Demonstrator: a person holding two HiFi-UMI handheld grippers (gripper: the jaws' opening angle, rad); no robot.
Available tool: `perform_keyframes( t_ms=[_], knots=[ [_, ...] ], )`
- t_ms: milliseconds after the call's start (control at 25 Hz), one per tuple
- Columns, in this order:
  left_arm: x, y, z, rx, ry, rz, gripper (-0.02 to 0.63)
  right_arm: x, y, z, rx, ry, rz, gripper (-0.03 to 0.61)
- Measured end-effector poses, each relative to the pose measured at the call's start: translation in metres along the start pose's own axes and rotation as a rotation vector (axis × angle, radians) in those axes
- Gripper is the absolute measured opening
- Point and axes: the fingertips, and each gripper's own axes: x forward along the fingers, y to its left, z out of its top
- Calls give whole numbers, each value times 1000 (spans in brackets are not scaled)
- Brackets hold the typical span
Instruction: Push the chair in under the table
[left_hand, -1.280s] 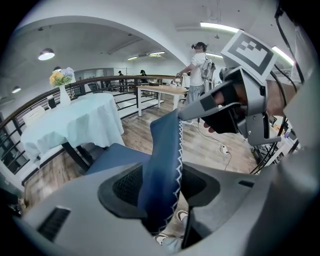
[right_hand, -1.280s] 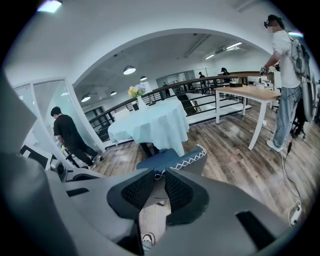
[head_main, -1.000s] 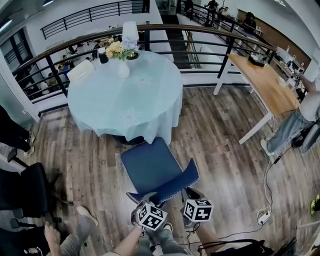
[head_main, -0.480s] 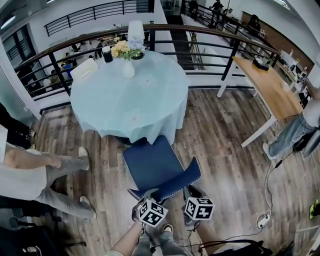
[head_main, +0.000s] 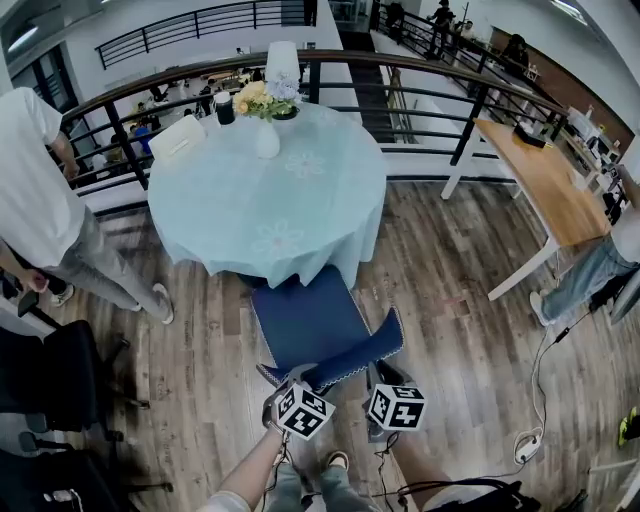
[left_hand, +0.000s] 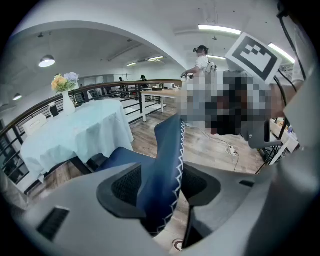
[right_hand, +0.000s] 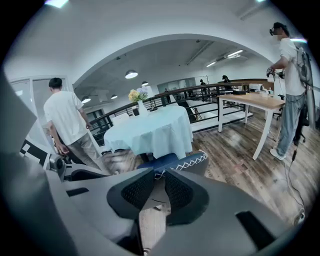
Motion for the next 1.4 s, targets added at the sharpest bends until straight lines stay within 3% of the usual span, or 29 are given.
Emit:
perform_keyframes(
  t_ms=[1400],
  knots=[
    [25,76,33,26,-35,41,219,65,10,54,-66,0,48,80]
  ],
)
